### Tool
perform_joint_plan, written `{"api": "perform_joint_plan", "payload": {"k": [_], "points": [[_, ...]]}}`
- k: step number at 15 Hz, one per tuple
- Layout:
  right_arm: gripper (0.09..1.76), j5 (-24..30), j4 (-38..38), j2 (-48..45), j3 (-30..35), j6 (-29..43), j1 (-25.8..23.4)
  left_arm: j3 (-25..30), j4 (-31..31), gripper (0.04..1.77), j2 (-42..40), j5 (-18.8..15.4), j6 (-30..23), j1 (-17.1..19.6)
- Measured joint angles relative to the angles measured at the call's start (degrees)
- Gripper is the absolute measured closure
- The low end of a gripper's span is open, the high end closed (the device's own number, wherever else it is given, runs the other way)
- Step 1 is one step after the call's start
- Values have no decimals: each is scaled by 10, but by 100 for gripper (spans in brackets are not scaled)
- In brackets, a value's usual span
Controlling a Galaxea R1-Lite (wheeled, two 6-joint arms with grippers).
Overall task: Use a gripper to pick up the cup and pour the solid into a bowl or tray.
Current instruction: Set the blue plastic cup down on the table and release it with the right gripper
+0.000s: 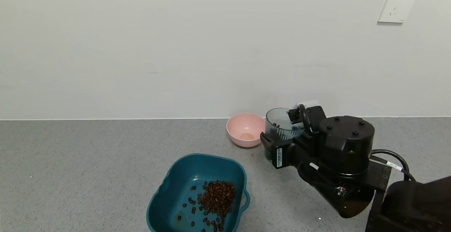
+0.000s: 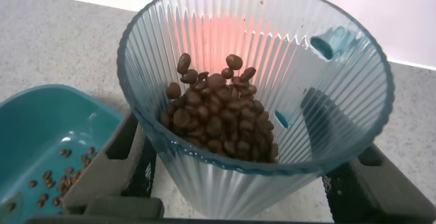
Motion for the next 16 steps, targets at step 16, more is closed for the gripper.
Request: {"api": "perform_joint_plan", "payload": {"k": [16], "points": [[48,4,-215,203,20,-31,-72,0,0,6,0,0,0,0]]}}
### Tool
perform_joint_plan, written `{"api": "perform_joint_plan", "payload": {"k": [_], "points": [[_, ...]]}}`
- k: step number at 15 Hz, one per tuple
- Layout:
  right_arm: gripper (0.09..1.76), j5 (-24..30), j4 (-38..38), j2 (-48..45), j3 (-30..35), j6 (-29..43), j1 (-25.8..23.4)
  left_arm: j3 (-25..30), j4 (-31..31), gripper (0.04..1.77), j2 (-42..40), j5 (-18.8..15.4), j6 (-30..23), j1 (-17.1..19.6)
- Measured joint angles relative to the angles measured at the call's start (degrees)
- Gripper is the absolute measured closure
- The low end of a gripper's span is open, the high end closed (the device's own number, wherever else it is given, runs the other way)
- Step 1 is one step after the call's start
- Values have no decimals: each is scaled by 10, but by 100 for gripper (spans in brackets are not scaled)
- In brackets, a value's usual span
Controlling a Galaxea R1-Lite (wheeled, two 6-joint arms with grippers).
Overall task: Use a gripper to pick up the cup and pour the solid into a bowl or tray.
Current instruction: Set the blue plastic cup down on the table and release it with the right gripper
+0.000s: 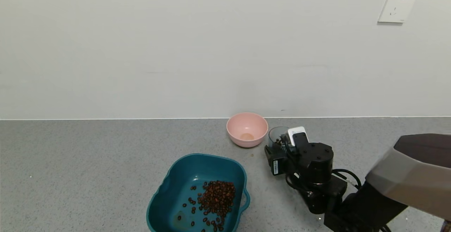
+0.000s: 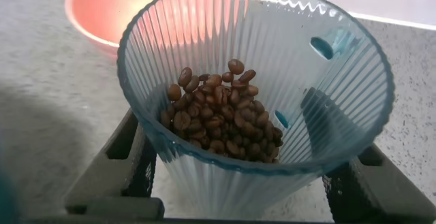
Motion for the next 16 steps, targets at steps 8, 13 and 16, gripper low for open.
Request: {"api": "perform_joint_plan", "payload": {"k": [8,13,16], "points": [[48,2,-5,52,-42,1,-13,0,0,6,0,0,0,0],[48,2,-9,63,-47,1,-15,0,0,6,0,0,0,0],[48,2,-12,66,-47,1,-14,0,0,6,0,0,0,0]]}}
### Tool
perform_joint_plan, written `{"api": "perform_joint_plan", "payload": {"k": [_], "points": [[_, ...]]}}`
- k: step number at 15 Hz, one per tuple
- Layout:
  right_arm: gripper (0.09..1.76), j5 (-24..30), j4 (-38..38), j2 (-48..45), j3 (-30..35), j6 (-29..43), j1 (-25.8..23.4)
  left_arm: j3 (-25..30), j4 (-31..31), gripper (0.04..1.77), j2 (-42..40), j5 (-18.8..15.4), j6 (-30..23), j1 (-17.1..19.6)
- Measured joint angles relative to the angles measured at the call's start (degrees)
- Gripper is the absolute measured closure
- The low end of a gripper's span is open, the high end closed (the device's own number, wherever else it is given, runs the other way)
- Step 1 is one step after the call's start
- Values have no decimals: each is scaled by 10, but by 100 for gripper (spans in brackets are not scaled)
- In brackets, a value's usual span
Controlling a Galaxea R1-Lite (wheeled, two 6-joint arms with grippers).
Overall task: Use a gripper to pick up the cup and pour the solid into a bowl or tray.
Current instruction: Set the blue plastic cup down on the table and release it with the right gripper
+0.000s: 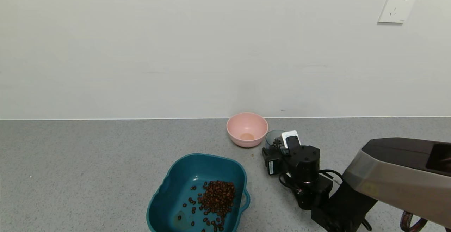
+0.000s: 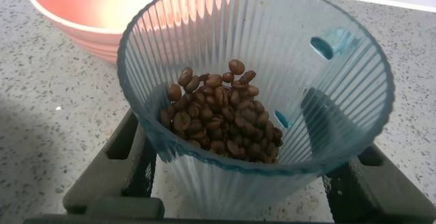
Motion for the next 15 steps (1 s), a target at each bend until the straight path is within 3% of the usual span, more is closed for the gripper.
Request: {"api": "perform_joint_plan", "payload": {"k": [4,8,15], "points": [[48,0,-1,2,-1,-1,0,0,0,6,0,0,0,0],[33,0,0,3,-1,-1,1,0,0,6,0,0,0,0],[22,1,6,-8,7,-1,3,0,0,6,0,0,0,0]]}}
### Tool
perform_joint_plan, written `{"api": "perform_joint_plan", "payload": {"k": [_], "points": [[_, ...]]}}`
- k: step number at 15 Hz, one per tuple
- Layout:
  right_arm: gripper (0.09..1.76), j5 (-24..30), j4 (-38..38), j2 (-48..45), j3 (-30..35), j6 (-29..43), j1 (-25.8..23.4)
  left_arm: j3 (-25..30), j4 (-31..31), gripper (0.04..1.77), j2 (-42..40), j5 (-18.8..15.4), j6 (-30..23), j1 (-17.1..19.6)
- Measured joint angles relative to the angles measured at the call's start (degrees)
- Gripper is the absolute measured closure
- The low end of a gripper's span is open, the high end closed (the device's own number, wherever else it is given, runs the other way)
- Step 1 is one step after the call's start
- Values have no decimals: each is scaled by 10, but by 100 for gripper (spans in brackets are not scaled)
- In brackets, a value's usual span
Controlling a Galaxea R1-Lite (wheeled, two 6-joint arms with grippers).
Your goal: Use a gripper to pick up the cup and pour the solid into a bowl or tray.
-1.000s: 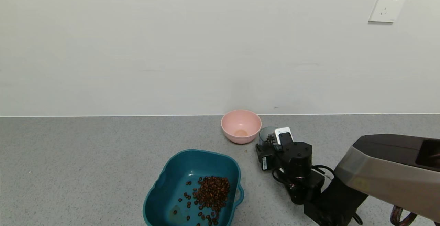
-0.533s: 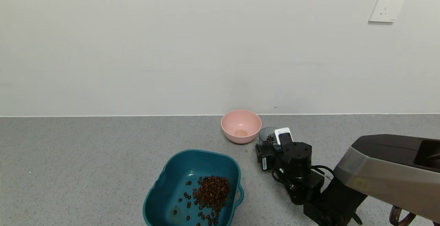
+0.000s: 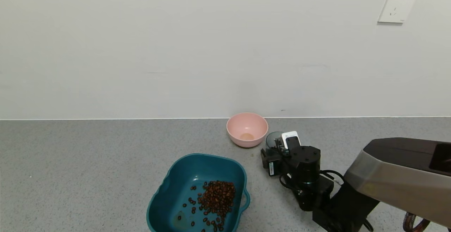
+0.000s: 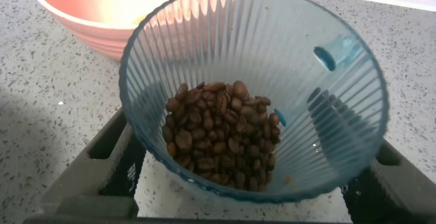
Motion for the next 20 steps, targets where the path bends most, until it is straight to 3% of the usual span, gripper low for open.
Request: {"api": "perform_joint_plan", "payload": {"k": [9,20], "points": [[17,32,93,-85,46,1,0,0,0,6,0,0,0,0],[15,90,326,-353,142,1,16,0,0,6,0,0,0,0]]}}
